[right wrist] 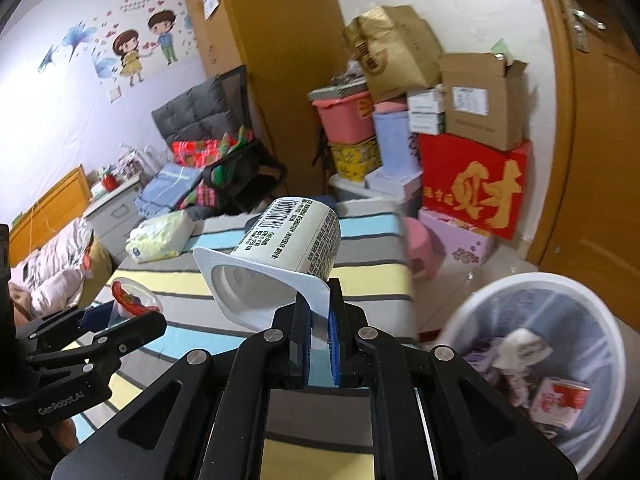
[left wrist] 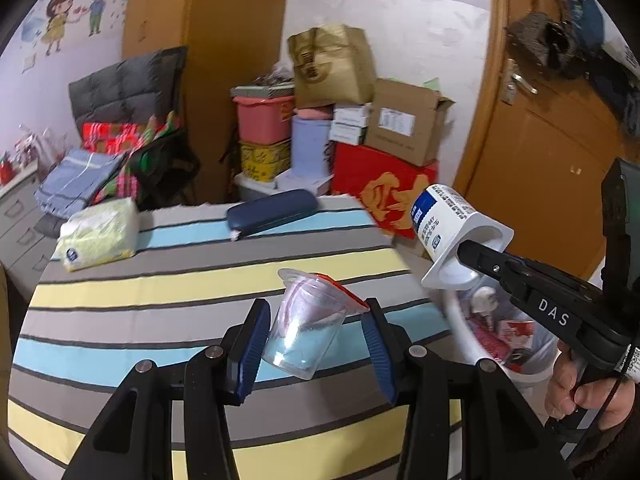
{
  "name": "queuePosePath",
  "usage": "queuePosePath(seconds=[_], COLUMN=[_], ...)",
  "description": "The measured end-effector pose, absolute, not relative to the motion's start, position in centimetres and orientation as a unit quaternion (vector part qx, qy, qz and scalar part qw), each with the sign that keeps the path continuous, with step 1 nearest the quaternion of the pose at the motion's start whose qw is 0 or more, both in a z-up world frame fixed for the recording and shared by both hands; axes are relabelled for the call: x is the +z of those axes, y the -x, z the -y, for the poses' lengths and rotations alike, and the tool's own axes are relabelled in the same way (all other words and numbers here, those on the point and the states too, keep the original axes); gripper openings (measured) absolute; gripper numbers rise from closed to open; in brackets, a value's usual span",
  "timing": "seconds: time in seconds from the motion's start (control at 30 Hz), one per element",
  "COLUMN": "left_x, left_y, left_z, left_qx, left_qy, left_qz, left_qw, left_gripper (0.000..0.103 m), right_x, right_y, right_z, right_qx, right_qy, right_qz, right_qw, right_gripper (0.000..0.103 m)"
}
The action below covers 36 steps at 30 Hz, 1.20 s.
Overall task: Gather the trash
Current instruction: 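Carry the yogurt cup and clear cup over the wastebasket and release both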
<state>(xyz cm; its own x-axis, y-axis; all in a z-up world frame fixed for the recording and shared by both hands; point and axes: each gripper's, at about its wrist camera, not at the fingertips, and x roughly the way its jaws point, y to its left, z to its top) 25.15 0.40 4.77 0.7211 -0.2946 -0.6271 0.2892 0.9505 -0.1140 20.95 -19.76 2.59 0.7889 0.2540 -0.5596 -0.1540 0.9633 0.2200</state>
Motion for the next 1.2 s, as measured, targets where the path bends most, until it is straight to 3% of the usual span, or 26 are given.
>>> queuePosePath(seconds=[0.63,1.2], left_x=[5.1,-0.2], left_y=[-22.0,-23.1], left_z=[12.7,21.9], left_qx=[-0.255,-0.295], left_qy=[-0.031,-0.058], left_qz=[-0.340,-0.398], left_qw=[0.905,0.867], left_gripper=[0.048,0.048], right_x=[2.8,-1.4], right_y=[-15.9,-15.4], right_z=[29.4,35.3], right_qx=[0.004,-0.060], right_qy=[-0.110,-0.104], right_qz=[-0.292,-0.368], right_qw=[0.950,0.922], right_gripper=[0.007,0.007])
